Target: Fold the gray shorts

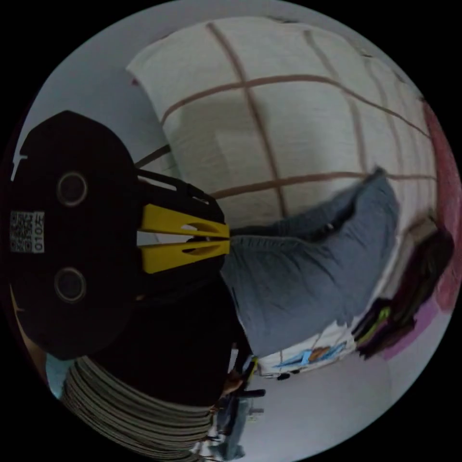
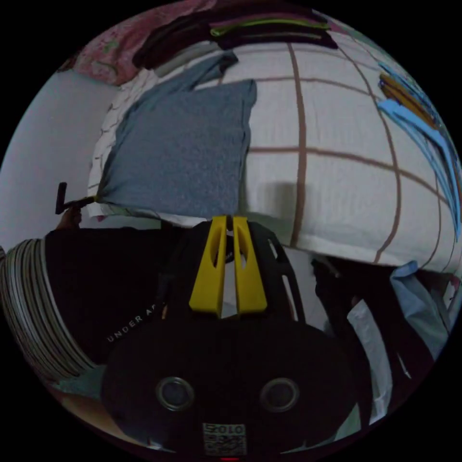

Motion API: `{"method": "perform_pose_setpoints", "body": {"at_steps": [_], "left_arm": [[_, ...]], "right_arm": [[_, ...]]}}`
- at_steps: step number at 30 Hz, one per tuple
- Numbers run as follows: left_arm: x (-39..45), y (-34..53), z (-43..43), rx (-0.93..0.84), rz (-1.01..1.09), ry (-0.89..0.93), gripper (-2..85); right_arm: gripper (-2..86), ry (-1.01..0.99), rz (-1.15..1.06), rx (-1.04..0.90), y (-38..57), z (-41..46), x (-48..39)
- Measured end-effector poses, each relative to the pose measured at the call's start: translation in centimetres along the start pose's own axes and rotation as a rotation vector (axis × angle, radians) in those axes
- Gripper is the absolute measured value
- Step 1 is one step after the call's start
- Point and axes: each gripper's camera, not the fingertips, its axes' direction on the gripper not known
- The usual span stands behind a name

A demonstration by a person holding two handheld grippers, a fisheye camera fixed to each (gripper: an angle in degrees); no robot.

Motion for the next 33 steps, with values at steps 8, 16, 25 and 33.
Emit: {"method": "perform_pose_setpoints", "body": {"at_steps": [8, 16, 25, 33], "left_arm": [[-1.5, 0.2, 2.8, 0.059, -0.122, 0.059, -0.3], [0.1, -0.5, 3.5, 0.096, -0.08, 0.042, -0.2], [4.5, -1.2, 4.2, 0.117, -0.049, -0.194, -0.2], [8.3, -2.7, 1.5, 0.421, -0.144, -0.264, -0.3]], "right_arm": [[4.6, 0.022, 0.035, -0.033, -1.2, 1.2, 1.6], [4.5, 0.043, 0.025, -0.076, -2.7, 1.1, 2.5], [5.1, 0.065, 0.064, 0.044, -3.0, -2.5, 5.1], [7.5, 0.085, 0.106, 0.34, -8.0, -9.9, 8.3]]}}
